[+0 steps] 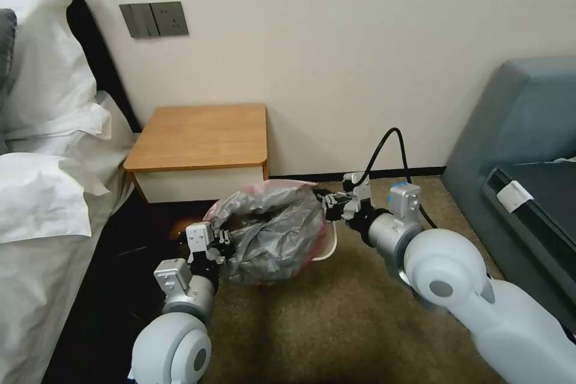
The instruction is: Pick up the garbage bag from the table and place it over the trash can.
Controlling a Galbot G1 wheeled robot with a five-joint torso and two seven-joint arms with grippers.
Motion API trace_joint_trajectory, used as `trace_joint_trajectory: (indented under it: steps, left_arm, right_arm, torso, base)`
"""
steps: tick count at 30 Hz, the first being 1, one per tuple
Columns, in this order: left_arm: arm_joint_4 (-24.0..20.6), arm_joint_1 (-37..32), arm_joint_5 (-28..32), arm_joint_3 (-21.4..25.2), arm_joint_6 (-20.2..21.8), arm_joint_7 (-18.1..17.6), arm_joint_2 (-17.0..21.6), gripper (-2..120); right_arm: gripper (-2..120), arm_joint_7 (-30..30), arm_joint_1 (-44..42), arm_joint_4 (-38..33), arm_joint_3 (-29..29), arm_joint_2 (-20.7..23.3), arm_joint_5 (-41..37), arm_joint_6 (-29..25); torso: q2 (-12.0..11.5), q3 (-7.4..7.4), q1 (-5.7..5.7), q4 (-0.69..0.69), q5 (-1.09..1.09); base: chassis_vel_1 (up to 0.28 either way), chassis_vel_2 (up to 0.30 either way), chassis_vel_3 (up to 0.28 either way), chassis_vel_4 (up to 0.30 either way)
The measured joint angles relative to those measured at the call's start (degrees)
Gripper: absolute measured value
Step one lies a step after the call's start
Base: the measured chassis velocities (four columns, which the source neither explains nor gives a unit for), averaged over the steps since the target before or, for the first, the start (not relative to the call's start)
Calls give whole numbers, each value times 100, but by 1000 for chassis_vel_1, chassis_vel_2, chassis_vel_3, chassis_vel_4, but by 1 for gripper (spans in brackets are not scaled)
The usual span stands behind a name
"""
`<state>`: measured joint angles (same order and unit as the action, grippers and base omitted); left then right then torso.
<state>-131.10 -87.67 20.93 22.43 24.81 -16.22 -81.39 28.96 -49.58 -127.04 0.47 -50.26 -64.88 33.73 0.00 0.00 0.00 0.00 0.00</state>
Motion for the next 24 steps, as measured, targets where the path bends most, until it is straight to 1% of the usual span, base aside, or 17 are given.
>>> trace_joint_trajectory:
  steps: [8, 18, 24]
  left_arm:
    - [1, 8, -18, 10, -46, 19, 2, 5]
    - [43, 10, -59, 14, -61, 40, 9, 5]
    - [56, -2, -107, 9, -72, 65, 2, 5]
  right_arm:
    - [0, -7, 193, 257, -192, -54, 96, 0]
    - [0, -14, 512, 294, -436, -114, 137, 0]
    - [0, -4, 864, 361, -613, -142, 116, 0]
  torso:
    - [0, 0, 0, 0, 0]
    - [0, 0, 0, 0, 0]
    - [0, 0, 0, 0, 0]
  base:
    - [0, 0, 0, 0]
    - [0, 0, 0, 0]
    - [0, 0, 0, 0]
